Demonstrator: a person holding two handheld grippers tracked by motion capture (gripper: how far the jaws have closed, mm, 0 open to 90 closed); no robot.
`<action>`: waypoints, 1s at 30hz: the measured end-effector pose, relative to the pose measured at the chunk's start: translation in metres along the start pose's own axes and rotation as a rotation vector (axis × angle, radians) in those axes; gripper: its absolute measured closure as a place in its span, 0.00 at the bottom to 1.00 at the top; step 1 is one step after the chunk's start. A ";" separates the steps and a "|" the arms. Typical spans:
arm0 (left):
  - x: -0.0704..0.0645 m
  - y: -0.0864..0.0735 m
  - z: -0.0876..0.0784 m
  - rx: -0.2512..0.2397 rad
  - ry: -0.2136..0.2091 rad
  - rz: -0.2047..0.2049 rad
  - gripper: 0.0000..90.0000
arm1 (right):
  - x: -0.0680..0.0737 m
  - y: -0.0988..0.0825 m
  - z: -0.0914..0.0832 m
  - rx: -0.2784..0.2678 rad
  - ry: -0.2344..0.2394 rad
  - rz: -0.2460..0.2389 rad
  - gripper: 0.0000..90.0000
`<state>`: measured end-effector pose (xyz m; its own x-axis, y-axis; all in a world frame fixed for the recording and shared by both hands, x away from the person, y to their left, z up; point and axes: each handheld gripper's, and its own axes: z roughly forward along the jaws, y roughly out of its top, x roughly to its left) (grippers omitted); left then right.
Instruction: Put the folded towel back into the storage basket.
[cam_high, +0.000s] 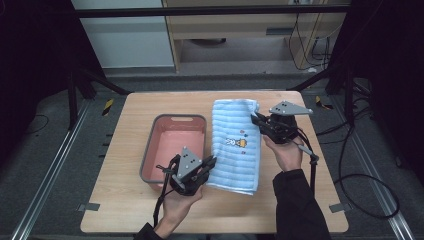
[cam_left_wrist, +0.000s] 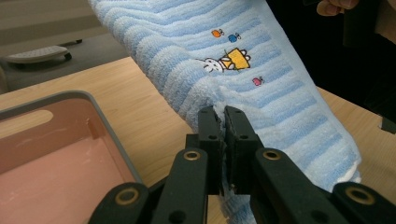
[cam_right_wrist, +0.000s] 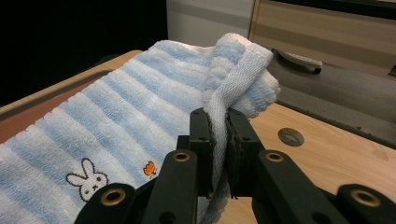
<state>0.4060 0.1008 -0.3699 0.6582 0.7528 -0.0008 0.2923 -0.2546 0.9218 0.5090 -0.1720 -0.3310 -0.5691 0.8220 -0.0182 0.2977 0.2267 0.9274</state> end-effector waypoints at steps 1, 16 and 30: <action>0.003 0.001 -0.003 -0.003 0.005 0.002 0.96 | 0.002 0.002 0.001 -0.002 0.001 -0.004 0.92; 0.021 0.004 -0.021 -0.020 0.047 -0.002 0.96 | 0.020 0.022 0.020 -0.013 0.026 -0.022 0.92; 0.042 0.001 -0.039 -0.036 0.092 -0.019 0.96 | 0.038 0.032 0.041 -0.021 0.055 -0.030 0.92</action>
<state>0.4067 0.1559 -0.3535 0.5861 0.8101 0.0160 0.2775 -0.2193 0.9354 0.5283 -0.1126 -0.3172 -0.6193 0.7847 -0.0259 0.2643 0.2394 0.9342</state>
